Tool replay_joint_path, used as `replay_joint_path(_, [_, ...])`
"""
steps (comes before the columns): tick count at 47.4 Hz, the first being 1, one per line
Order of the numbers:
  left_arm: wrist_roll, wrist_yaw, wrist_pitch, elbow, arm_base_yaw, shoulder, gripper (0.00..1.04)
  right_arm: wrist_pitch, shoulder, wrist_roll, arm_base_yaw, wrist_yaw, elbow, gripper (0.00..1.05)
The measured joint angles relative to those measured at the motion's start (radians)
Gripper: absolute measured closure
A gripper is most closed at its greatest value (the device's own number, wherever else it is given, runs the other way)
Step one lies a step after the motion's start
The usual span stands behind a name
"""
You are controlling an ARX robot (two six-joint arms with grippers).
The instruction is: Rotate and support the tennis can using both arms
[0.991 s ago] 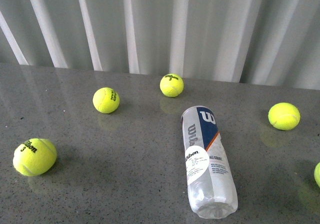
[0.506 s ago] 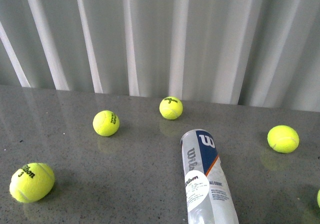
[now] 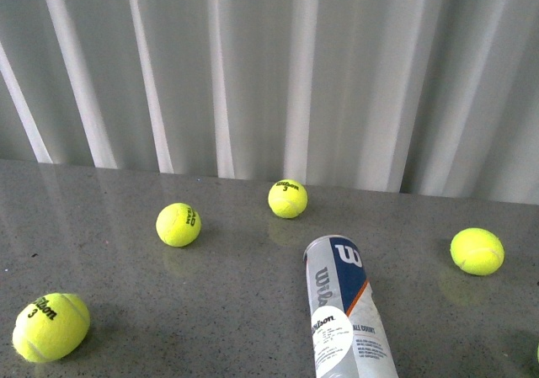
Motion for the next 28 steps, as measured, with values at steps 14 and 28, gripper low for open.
replay_joint_path(14, [0.0,0.0,0.0,0.0,0.0,0.0,0.07,0.0,0.0,0.0,0.0,0.0,0.0,0.07])
replay_joint_path(28, [0.0,0.0,0.0,0.0,0.0,0.0,0.07,-0.286,0.421,0.104,0.004,-0.109,0.218,0.07])
